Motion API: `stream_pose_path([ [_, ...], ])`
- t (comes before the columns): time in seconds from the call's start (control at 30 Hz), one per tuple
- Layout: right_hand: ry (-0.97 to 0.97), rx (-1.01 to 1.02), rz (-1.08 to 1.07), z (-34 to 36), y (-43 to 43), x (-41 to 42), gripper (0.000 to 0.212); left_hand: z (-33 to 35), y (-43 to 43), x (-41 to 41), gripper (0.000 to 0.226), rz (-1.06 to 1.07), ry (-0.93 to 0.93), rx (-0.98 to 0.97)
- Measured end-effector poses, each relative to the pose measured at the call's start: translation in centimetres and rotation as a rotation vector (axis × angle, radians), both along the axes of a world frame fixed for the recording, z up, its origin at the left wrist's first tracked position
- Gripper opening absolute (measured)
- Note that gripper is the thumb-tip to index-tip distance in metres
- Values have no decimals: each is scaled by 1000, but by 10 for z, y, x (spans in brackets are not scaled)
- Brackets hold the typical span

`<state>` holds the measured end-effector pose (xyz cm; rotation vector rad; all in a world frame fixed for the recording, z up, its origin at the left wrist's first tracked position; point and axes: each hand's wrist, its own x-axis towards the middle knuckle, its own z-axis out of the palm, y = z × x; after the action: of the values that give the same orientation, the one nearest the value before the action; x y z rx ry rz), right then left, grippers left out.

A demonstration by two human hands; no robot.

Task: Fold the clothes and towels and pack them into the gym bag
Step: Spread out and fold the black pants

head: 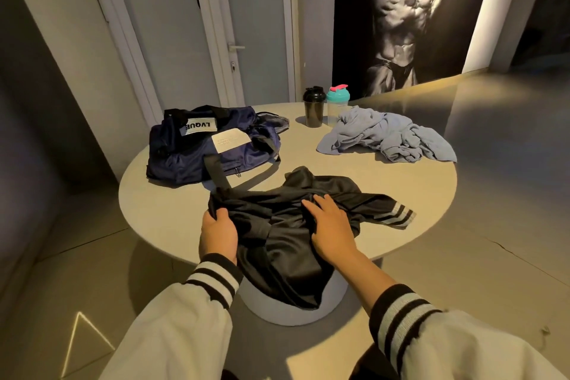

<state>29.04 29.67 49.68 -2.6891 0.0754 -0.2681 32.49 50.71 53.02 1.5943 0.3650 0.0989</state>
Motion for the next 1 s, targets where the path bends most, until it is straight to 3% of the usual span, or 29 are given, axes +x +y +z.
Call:
stream_pose_path([
  [0.13, -150, 335, 105, 1, 7, -1, 57, 6, -16, -22, 33, -306, -108, 51],
  [0.23, -141, 657, 115, 15, 15, -4, 37, 15, -30, -31, 55, -564, -4, 124],
  [0.3, -181, 749, 9, 20, 13, -2, 34, 22, -36, -33, 69, -639, 47, 258],
  [0.4, -125, 444, -197, 13, -3, 0, 39, 25, -36, -30, 60, -599, -46, 453],
  [0.5, 69, 117, -164, 3, -12, -1, 51, 15, -29, -14, 19, -321, -240, 680],
  [0.53, 91, 81, -125, 1, -12, -2, 51, 14, -28, -12, 20, -281, -264, 772],
  [0.6, 18, 115, 7, -4, -10, -3, 47, 8, -33, -1, 46, -419, -262, 880],
  [0.67, -98, 241, 159, -4, -6, -8, 47, 1, -44, 6, 62, -640, -195, 856],
  [0.73, -145, 350, 181, 1, -5, -14, 53, -8, -49, 10, 61, -734, -149, 837],
  [0.83, -282, 361, 15, 4, -9, -18, 62, -10, -51, 7, 44, -690, -212, 691],
  [1.0, -301, 122, -244, 8, -9, -15, 68, -8, -52, -2, 52, -419, -313, 405],
])
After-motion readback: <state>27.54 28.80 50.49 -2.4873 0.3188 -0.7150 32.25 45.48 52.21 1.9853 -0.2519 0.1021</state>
